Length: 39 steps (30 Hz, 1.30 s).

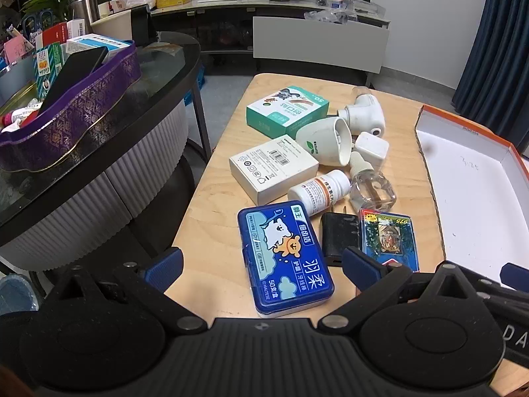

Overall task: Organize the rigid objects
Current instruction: 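Move both tools toward the blue tin and the red card box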

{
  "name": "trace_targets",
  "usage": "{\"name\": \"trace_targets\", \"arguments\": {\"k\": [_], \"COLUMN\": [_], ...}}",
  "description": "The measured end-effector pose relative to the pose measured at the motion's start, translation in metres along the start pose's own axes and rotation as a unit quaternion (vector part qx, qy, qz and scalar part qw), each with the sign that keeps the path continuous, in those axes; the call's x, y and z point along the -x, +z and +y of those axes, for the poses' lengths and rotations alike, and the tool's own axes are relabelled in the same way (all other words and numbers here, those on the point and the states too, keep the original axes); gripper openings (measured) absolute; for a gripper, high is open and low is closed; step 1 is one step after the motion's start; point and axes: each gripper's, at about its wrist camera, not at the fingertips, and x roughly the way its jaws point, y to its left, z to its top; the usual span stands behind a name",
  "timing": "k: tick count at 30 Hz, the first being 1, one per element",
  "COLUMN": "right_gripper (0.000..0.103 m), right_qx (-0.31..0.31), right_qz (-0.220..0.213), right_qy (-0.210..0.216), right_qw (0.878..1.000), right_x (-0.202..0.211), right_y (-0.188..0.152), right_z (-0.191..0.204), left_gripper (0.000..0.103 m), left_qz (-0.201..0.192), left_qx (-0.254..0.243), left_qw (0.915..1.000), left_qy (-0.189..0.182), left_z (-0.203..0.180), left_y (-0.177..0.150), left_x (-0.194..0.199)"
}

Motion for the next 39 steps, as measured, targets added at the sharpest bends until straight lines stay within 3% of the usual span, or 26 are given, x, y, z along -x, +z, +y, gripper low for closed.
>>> {"name": "trace_targets", "arguments": {"k": [30, 39], "right_gripper": [0.102, 0.102], "right_qx": [-0.017, -0.009], "right_qz": [-0.001, 0.005], "right_qy": [0.023, 0.011], "right_qw": [1.000, 1.000], "right_x": [-0.007, -0.010], "right_y": [0.004, 0.003], "right_z": [0.000, 0.000], "left_gripper": [0.103, 0.103], "left_qz": [0.020, 0.024], "left_qx": [-0.006, -0.007], "left_qw": [0.9997, 0.9997], "left_qy": [0.008, 0.008], "left_z": [0.000, 0.000], "left_y": [0.001, 0.000], "left_x": [-0.013, -0.016]}}
